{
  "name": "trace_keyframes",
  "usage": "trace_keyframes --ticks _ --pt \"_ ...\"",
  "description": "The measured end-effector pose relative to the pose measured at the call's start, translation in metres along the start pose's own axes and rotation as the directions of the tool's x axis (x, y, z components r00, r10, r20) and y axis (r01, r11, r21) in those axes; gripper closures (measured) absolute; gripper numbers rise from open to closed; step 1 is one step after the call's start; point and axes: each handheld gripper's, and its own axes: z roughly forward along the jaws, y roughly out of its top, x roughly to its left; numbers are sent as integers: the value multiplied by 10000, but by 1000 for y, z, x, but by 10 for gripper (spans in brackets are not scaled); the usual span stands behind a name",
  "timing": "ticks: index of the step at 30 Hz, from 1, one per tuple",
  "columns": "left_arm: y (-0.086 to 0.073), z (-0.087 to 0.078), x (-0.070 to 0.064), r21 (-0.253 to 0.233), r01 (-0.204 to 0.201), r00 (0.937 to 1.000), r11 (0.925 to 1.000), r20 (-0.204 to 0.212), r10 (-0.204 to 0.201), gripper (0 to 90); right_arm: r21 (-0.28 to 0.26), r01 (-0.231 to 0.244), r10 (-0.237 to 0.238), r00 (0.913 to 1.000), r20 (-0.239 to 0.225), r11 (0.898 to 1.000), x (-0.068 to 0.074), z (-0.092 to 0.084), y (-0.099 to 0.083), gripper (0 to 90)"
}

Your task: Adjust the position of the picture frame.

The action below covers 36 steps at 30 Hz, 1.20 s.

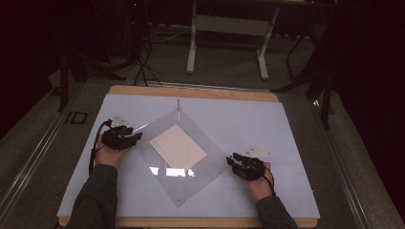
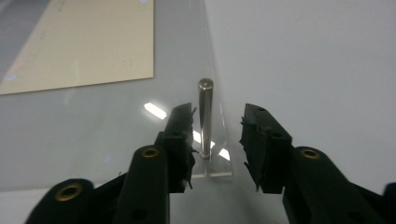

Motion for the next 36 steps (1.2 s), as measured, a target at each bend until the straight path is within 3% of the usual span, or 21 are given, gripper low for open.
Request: trace_keyframes --ticks 6,15,23,28,30,36 --pt "23 26 -10 -116 -212 9980 9997 594 218 536 -131 47 -46 10000 80 9999 1 5 0 715" --pt "44 53 -23 -180 -363 9955 9992 868 377 532 -318 256 -254 9997 69 9992 5 4 2 799" --pt "60 74 -25 -475 -289 9946 9985 981 334 532 -308 358 -358 9994 -1 9989 6 3 2 847" --pt "73 85 -28 -388 -400 9936 9984 1045 438 541 -292 384 -385 9993 -37 9988 6 3 2 849" --pt "78 88 -31 -473 -609 9935 9970 932 651 540 -291 363 -365 9993 -67 9989 5 3 2 850" --pt "90 101 -34 -493 -727 9941 9961 765 764 514 -278 408 -412 9991 -114 9988 5 2 2 850"
